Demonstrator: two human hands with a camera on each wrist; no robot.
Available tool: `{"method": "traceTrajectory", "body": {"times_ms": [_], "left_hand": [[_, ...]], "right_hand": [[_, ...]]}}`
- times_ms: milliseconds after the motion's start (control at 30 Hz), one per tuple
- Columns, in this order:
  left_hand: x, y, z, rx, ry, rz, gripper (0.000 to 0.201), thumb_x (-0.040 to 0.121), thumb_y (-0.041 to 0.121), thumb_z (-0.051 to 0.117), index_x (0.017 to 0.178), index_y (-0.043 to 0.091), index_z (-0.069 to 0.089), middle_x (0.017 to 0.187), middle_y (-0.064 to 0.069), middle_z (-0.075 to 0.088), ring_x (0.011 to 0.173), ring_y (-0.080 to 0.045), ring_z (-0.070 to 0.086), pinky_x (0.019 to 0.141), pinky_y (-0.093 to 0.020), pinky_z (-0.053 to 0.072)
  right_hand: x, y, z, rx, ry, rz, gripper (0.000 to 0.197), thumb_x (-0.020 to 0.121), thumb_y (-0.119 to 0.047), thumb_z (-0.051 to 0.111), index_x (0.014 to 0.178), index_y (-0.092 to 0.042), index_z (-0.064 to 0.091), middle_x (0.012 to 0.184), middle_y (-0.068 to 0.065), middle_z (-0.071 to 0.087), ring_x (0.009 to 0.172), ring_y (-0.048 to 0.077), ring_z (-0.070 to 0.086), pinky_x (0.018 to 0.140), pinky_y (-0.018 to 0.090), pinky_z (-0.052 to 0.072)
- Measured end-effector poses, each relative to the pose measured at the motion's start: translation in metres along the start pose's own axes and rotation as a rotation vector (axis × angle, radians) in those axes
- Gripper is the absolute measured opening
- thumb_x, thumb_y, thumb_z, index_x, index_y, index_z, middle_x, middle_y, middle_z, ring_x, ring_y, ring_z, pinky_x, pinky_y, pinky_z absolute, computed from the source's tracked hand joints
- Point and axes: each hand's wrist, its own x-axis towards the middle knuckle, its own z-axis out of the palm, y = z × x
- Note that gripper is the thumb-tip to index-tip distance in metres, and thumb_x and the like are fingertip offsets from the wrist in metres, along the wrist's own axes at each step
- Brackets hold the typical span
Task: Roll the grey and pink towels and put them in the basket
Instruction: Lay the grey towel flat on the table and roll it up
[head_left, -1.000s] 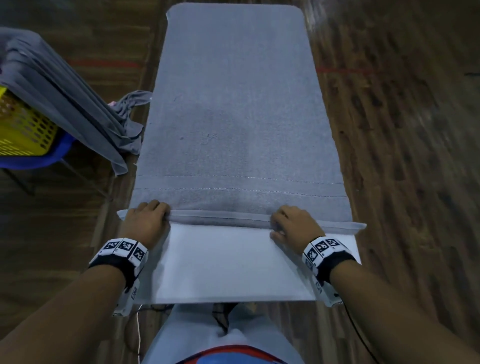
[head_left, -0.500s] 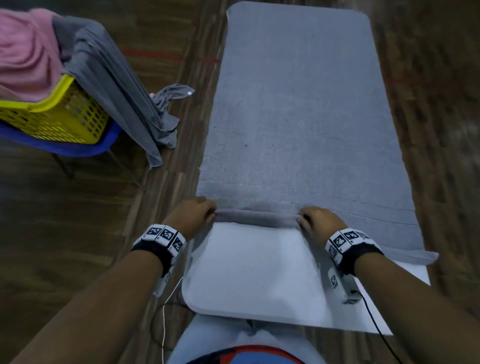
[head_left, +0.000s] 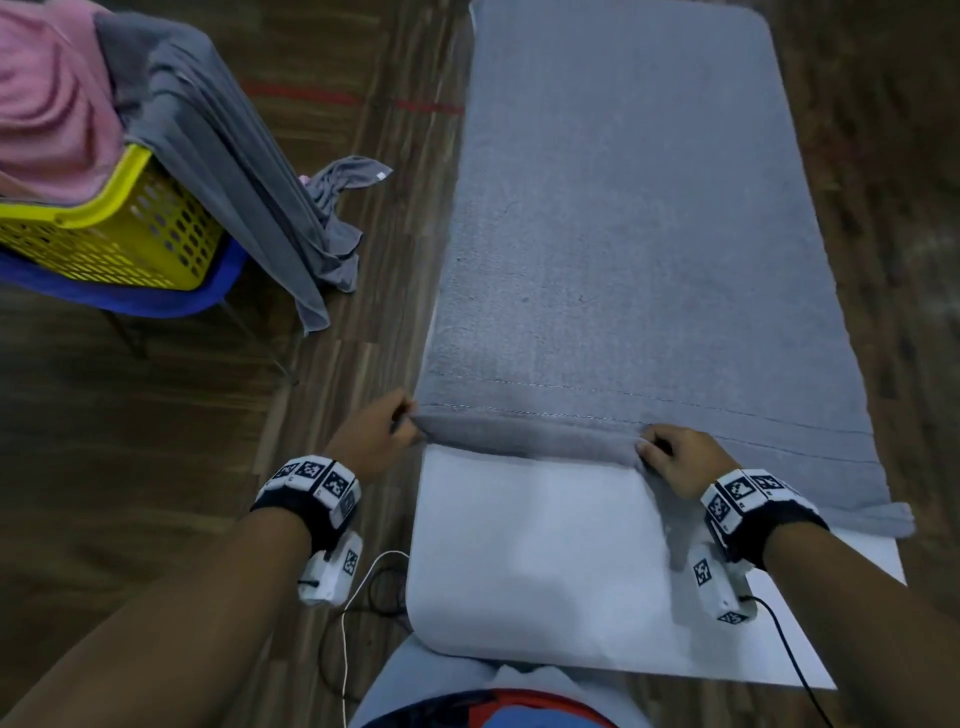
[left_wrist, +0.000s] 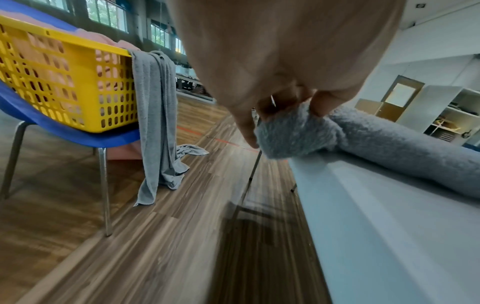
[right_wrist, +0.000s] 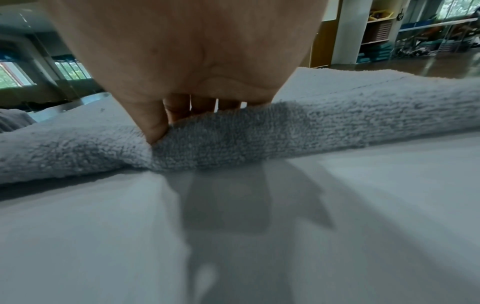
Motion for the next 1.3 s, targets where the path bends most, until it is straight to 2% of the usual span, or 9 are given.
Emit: {"method": "traceTrajectory", "body": {"times_ms": [200, 300, 400, 500, 633, 767, 933, 1133, 1300], "left_hand": [[0.03, 0.0, 0.003, 0.076, -0.097, -0.135, 0.01, 0.098, 0.026, 0.049, 0.092, 0.018, 0.05, 0.077, 0.005, 0.058, 0.074, -0.018, 0.055, 0.06, -0.026, 0.036], [0.033, -0.002, 0.007, 0.238, -0.037, -0.156, 0.02, 0.099, 0.035, 0.047, 0.099, 0.016, 0.052, 0.086, -0.005, 0.064, 0.082, -0.027, 0.061, 0.07, -0.033, 0.045], [0.026, 0.004, 0.016, 0.528, 0.179, -0.011, 0.022, 0.098, 0.029, 0.049, 0.112, 0.015, 0.06, 0.106, -0.013, 0.061, 0.097, -0.035, 0.057, 0.08, -0.042, 0.047], [0.01, 0.026, 0.036, 0.567, 0.356, 0.262, 0.019, 0.092, 0.022, 0.059, 0.108, 0.015, 0.066, 0.105, -0.012, 0.061, 0.096, -0.035, 0.056, 0.082, -0.043, 0.044], [-0.012, 0.069, 0.084, 0.646, 0.267, 0.482, 0.018, 0.091, 0.027, 0.055, 0.105, 0.019, 0.065, 0.102, -0.006, 0.063, 0.094, -0.03, 0.057, 0.081, -0.041, 0.043], [-0.026, 0.107, 0.126, 0.769, 0.101, 0.231, 0.037, 0.085, 0.025, 0.054, 0.121, 0.015, 0.057, 0.115, -0.008, 0.06, 0.102, -0.03, 0.056, 0.087, -0.041, 0.043], [-0.022, 0.148, 0.157, 0.905, 0.094, -0.13, 0.044, 0.091, 0.026, 0.042, 0.132, 0.009, 0.042, 0.127, -0.015, 0.053, 0.111, -0.035, 0.052, 0.101, -0.048, 0.035], [-0.004, 0.177, 0.177, 0.979, 0.102, -0.321, 0.047, 0.092, 0.025, 0.041, 0.133, 0.003, 0.039, 0.13, -0.021, 0.051, 0.117, -0.04, 0.053, 0.109, -0.054, 0.028], [0.004, 0.183, 0.189, 1.014, 0.098, -0.408, 0.049, 0.095, 0.026, 0.04, 0.136, -0.001, 0.038, 0.135, -0.025, 0.051, 0.121, -0.037, 0.053, 0.109, -0.052, 0.03]], "right_hand": [[-0.002, -0.003, -0.001, 0.035, 0.023, 0.024, 0.027, 0.096, -0.032, 0.052, 0.072, -0.02, 0.056, 0.07, 0.002, 0.062, 0.072, 0.024, 0.057, 0.068, 0.032, 0.044], [-0.005, 0.001, 0.001, 0.092, 0.123, -0.01, 0.018, 0.092, -0.032, 0.06, 0.076, -0.024, 0.058, 0.077, -0.004, 0.062, 0.074, 0.018, 0.057, 0.067, 0.027, 0.04], [-0.013, 0.014, 0.002, 0.106, 0.199, -0.07, 0.014, 0.084, -0.032, 0.07, 0.084, -0.028, 0.057, 0.089, -0.007, 0.056, 0.08, 0.012, 0.053, 0.074, 0.026, 0.038], [-0.021, 0.035, -0.001, 0.036, 0.2, -0.114, 0.026, 0.076, -0.035, 0.078, 0.087, -0.032, 0.054, 0.091, -0.009, 0.053, 0.084, 0.012, 0.051, 0.076, 0.028, 0.04], [-0.031, 0.073, -0.009, -0.131, 0.135, -0.145, 0.032, 0.07, -0.042, 0.081, 0.089, -0.029, 0.06, 0.092, -0.011, 0.05, 0.086, 0.012, 0.047, 0.077, 0.027, 0.036], [-0.04, 0.117, -0.025, -0.215, 0.133, -0.173, 0.022, 0.078, -0.03, 0.075, 0.095, -0.017, 0.068, 0.096, 0.002, 0.062, 0.09, 0.024, 0.057, 0.077, 0.031, 0.041], [-0.053, 0.175, -0.05, -0.209, 0.209, -0.212, 0.012, 0.081, -0.018, 0.072, 0.092, -0.012, 0.069, 0.09, 0.007, 0.066, 0.083, 0.031, 0.061, 0.073, 0.037, 0.045], [-0.062, 0.229, -0.075, -0.236, 0.154, -0.238, 0.018, 0.087, -0.022, 0.066, 0.103, -0.014, 0.069, 0.104, 0.005, 0.067, 0.1, 0.027, 0.06, 0.086, 0.036, 0.045], [-0.062, 0.255, -0.099, -0.339, 0.014, -0.288, 0.019, 0.089, -0.026, 0.059, 0.106, -0.021, 0.066, 0.108, -0.002, 0.065, 0.098, 0.019, 0.06, 0.084, 0.032, 0.047]]}}
